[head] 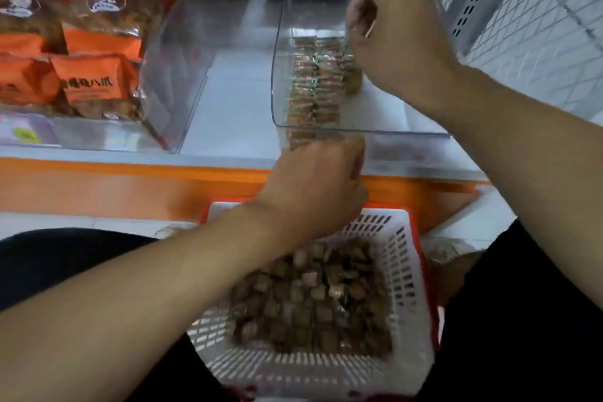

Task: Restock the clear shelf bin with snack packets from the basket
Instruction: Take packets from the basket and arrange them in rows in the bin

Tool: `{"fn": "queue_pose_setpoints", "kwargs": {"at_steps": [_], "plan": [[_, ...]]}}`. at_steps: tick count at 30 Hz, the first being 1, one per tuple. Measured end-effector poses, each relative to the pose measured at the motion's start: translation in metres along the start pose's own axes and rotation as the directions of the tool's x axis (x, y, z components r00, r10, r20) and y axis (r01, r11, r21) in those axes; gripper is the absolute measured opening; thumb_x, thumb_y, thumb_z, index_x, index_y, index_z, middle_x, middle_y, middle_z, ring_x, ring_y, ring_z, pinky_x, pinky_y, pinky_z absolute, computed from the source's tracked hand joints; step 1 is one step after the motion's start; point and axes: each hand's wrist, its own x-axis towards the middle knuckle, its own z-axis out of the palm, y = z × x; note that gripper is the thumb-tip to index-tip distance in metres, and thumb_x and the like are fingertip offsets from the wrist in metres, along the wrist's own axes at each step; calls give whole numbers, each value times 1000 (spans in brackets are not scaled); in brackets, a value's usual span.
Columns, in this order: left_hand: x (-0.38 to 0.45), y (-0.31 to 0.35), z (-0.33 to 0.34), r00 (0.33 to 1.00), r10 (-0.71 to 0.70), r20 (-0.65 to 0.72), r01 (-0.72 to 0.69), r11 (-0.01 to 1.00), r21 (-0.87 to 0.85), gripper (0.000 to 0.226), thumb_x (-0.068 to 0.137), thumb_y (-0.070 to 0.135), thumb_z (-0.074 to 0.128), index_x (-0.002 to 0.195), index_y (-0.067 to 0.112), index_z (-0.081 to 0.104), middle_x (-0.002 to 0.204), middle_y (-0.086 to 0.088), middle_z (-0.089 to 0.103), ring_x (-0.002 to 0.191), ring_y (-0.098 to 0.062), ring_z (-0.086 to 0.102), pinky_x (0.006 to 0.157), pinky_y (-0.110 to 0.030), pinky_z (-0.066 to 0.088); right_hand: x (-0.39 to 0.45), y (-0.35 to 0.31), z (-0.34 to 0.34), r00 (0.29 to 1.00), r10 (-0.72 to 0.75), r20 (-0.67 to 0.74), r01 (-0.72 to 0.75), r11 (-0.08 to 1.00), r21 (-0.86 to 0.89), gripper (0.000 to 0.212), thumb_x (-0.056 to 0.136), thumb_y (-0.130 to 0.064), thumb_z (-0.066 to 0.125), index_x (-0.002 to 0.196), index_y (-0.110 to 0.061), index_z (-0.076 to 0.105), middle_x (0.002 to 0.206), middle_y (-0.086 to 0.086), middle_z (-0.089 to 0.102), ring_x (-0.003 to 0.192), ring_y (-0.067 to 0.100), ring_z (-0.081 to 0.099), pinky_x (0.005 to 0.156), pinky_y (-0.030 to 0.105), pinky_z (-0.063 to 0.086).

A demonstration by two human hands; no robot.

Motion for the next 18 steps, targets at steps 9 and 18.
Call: {"fn": "queue_pose_setpoints", "kwargs": {"at_steps": [9, 18], "plan": [[-86, -71, 161, 397, -185, 899, 88, 983, 163, 42, 102, 27, 57, 133, -2, 57, 134, -23, 59, 121, -37, 58, 92, -37, 44, -228, -11, 84, 214, 140, 967, -56, 990, -131, 26, 97, -36, 53, 116, -24, 66, 121, 7, 67, 106, 27, 65, 91, 41, 54], [-146, -83, 289, 543, -86, 836, 514, 821, -249, 44, 101, 25, 62, 143, 16, 56, 149, -7, 52, 137, -24, 48, 109, -19, 35, -360, 65, 151, 139, 438, 888, -3, 897, -442, 82, 86, -41, 66, 154, -22, 26, 159, 18, 21, 143, 45, 22, 113, 57, 33]]}}
